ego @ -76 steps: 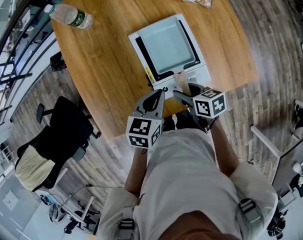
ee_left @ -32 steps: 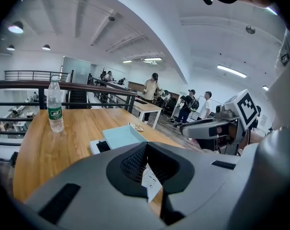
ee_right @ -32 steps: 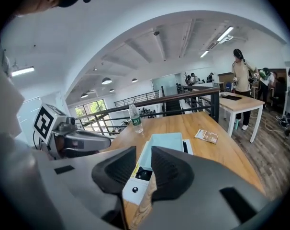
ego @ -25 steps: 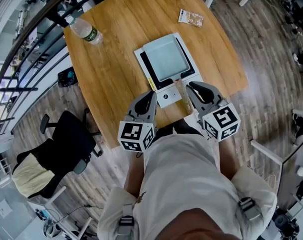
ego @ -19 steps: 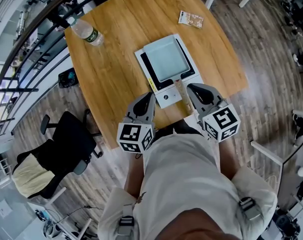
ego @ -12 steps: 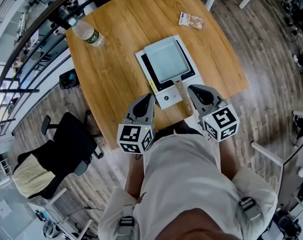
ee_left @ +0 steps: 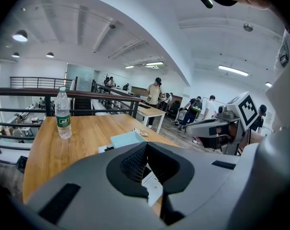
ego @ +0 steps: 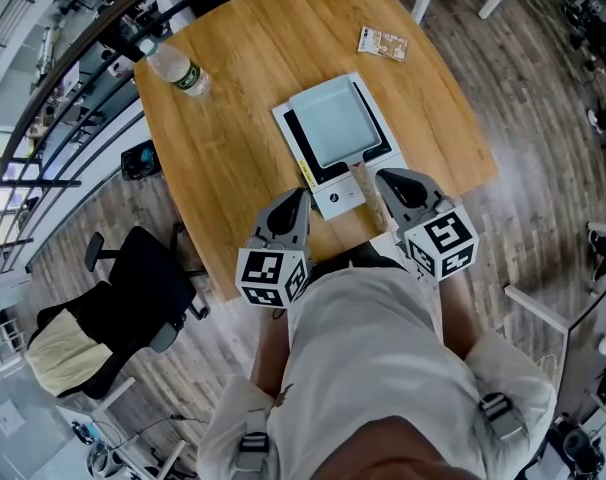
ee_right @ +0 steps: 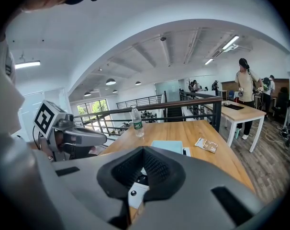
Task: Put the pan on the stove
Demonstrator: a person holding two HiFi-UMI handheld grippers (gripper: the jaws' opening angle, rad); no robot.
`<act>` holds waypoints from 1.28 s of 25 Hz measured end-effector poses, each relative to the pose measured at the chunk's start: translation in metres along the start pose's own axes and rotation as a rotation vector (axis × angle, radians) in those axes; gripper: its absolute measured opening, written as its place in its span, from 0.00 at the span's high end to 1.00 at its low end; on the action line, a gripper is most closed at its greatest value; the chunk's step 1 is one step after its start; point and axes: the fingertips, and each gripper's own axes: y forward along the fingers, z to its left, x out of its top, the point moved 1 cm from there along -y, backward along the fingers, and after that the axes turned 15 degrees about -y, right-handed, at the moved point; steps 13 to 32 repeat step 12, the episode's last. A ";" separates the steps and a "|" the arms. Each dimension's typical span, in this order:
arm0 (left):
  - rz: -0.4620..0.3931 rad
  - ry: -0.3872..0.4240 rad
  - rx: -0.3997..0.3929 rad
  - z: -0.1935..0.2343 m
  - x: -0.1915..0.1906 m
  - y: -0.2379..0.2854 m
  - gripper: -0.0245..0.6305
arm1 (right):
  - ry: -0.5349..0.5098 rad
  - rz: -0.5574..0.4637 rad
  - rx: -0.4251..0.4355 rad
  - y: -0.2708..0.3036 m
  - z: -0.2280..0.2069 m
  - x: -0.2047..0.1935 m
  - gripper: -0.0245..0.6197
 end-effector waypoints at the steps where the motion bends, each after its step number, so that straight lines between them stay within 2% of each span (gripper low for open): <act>1: 0.000 0.000 0.000 0.000 0.000 0.000 0.93 | 0.000 0.001 0.000 0.000 0.000 0.000 0.93; 32: 0.004 0.003 -0.004 0.002 0.001 0.005 0.93 | 0.001 0.006 0.006 0.006 -0.001 -0.002 0.93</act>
